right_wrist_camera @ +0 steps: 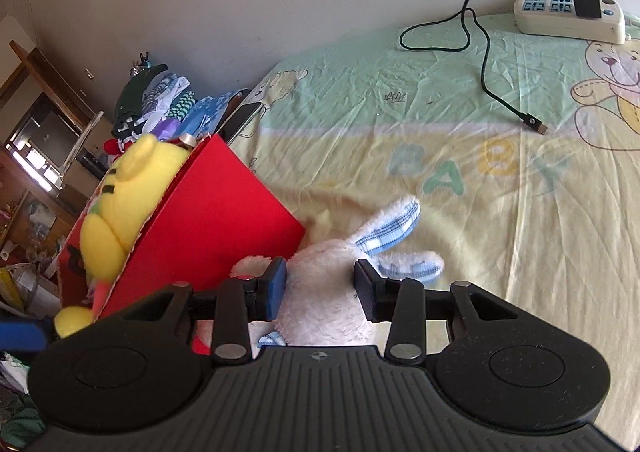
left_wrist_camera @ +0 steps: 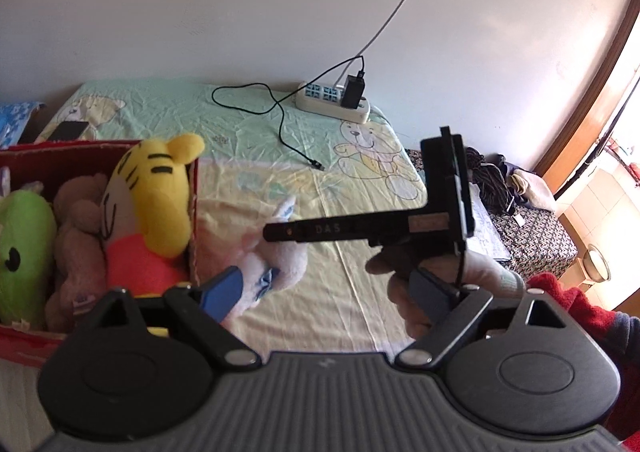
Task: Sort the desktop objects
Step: 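Move the right tool out of the box to the white plaid-eared bunny, then close the right tool around the white bunny's body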
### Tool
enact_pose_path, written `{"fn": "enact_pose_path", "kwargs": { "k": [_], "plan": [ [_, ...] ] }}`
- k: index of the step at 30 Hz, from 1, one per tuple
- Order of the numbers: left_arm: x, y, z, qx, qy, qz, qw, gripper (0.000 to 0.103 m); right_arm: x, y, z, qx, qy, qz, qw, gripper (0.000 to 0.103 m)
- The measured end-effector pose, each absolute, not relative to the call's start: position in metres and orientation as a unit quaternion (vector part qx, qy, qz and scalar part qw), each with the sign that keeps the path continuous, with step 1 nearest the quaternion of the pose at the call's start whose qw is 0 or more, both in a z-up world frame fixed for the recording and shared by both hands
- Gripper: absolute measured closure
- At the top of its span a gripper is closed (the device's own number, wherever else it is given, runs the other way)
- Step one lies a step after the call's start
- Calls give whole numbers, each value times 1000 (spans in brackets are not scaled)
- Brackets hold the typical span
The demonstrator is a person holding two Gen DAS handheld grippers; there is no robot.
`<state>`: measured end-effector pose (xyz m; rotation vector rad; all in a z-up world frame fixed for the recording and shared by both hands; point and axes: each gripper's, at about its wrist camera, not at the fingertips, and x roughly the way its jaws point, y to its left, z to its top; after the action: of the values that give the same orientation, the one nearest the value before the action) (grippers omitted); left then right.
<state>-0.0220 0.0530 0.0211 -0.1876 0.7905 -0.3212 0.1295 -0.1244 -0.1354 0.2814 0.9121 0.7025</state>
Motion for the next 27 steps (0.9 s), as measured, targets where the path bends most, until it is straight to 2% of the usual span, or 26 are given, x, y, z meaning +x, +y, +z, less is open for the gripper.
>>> {"fn": "enact_pose_path", "kwargs": {
  "k": [9,14,17,20,23,27],
  "plan": [
    [25,15,-10,-21,421,-184,888,7,106,-183,-158,233,450,302,807,56],
    [48,-2,-36,19,447,-160,880,12,120,-190,-169,296,468,308,774,56],
    [60,-7,-53,51,462,-130,876,19,124,-192,-174,327,474,317,754,56],
    [71,-7,-68,54,486,-109,866,30,128,-195,-179,354,482,321,735,55],
    [78,-8,-77,62,487,-88,867,30,131,-194,-187,374,493,325,716,50],
    [83,-7,-78,53,490,-80,866,30,135,-194,-196,408,500,326,691,50]
  ]
}}
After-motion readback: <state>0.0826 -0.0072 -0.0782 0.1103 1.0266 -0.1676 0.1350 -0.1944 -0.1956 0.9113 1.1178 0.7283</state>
